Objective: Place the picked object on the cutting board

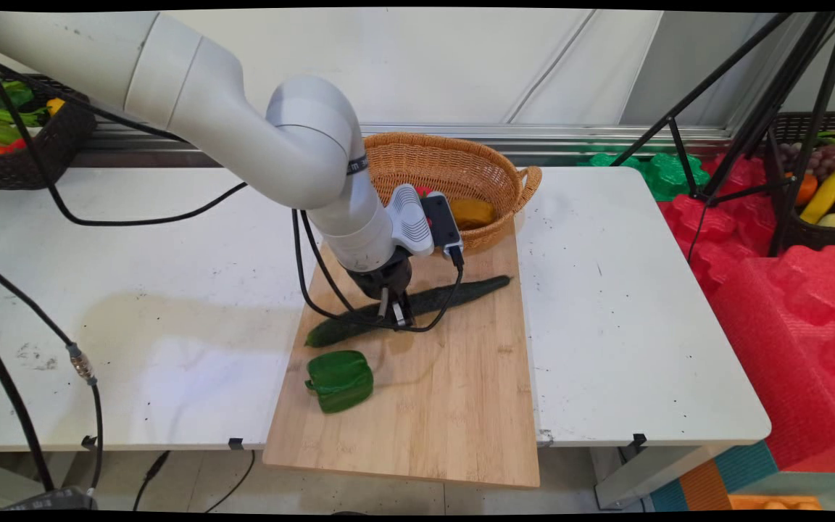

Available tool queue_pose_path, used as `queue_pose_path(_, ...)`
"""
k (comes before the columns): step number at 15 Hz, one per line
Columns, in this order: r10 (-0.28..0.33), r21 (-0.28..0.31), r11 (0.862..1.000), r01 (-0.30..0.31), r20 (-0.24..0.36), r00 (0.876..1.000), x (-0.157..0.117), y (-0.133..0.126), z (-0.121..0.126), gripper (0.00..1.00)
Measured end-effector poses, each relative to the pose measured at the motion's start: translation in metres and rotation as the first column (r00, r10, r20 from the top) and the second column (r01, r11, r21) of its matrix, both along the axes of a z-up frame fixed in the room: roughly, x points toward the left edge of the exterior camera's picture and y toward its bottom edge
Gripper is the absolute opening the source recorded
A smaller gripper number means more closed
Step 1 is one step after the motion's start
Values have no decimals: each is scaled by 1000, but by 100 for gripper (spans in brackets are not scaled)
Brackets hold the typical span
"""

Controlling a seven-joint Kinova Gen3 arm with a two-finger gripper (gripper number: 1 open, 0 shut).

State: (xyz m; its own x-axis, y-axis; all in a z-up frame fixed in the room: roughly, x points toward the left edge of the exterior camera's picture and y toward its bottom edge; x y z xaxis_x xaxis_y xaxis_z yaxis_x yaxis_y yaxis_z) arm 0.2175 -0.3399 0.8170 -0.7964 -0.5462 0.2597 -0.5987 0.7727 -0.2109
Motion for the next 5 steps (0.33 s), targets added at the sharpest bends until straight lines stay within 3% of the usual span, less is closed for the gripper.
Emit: queue_pose_path(5, -9, -5, 1000, 9, -4, 1000, 4, 4, 7, 100)
